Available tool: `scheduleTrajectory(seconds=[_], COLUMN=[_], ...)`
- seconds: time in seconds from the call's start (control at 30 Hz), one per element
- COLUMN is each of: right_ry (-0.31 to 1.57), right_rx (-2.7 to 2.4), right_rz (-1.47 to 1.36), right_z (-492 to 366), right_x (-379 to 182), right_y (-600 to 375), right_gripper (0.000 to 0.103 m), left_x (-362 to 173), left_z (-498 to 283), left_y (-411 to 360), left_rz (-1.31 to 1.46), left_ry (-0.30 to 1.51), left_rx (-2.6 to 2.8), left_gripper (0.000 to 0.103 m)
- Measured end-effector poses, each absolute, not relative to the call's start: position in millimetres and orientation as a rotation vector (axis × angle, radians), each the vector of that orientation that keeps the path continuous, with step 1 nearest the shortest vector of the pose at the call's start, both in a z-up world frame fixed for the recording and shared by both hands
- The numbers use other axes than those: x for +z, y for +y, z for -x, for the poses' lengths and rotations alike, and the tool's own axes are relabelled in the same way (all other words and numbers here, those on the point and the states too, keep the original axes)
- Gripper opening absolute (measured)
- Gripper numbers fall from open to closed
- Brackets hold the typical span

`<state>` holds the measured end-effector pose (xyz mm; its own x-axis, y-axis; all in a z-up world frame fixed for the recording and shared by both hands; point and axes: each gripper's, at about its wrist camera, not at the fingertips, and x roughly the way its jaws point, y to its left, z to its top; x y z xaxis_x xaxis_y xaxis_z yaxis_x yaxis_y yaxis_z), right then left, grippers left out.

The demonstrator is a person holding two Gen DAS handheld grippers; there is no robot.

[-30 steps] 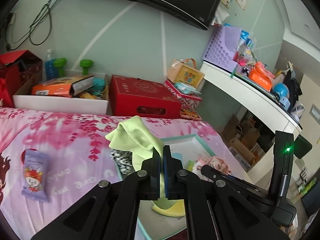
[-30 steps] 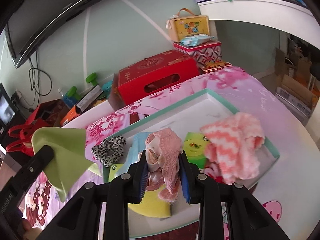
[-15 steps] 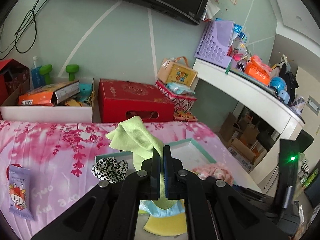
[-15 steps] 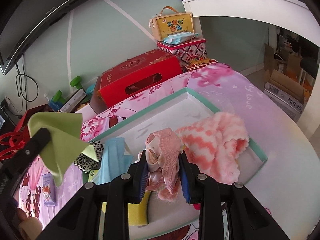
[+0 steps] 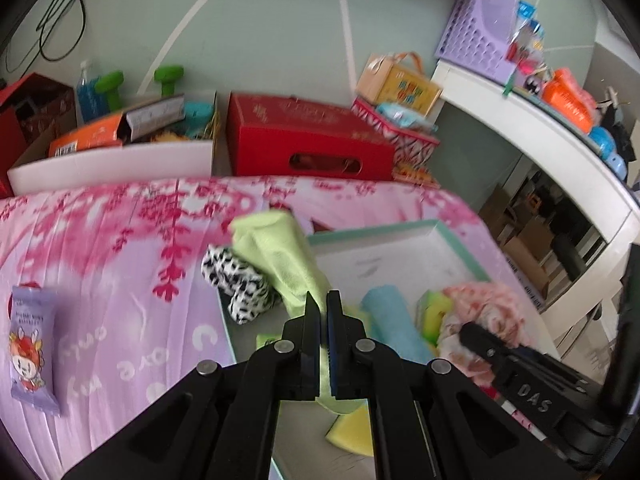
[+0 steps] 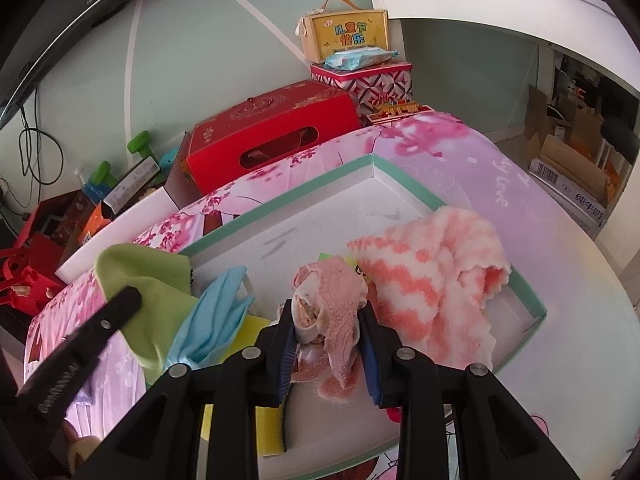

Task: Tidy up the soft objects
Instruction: 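Carry the scrunchie and green cloth over the tray and open both tools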

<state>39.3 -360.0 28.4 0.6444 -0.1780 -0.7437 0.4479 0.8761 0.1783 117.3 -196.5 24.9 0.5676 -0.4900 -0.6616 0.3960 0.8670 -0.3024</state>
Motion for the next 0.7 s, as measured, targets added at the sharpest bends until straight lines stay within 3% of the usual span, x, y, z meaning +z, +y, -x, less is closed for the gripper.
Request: scheduleTrajectory(seconds=[0.2, 0.3, 0.53, 0.6, 0.7], right_ry=[0.803, 0.808, 0.816, 0.826, 0.838], right_rx=[-0.371, -0.372, -0.361, -0.363, -0.364], right_rz=[-0.356, -0.356, -0.330, -0.314, -0.297], right_z=[-40.2, -39.7, -36.4, -36.0, -35.4], right_x=[27.6, 28.4, 36.5, 37.7, 38.5], right_y=[-359.2, -359.1, -354.1, -351.7, -349.5], right_gripper=[0.033, 0.050, 0.062, 0.062, 0.068], left_x=[13.5, 18.0, 27.8, 31.9, 35.8], left_z=[-120.9, -117.1, -108.3, -104.4, -100.1], left_y=[-197.7, -198.0, -193.1, -189.7, -184.6], left_rz=[0.113, 0.095, 0.068, 0.065, 0.068], left_ry=[0.882, 0.888, 0.936, 0.936, 0.935], left_rx=[-0.494, -0.491, -0.458, -0.452, -0.437], left_gripper=[0.002, 0.002, 0.004, 0.008, 0.036])
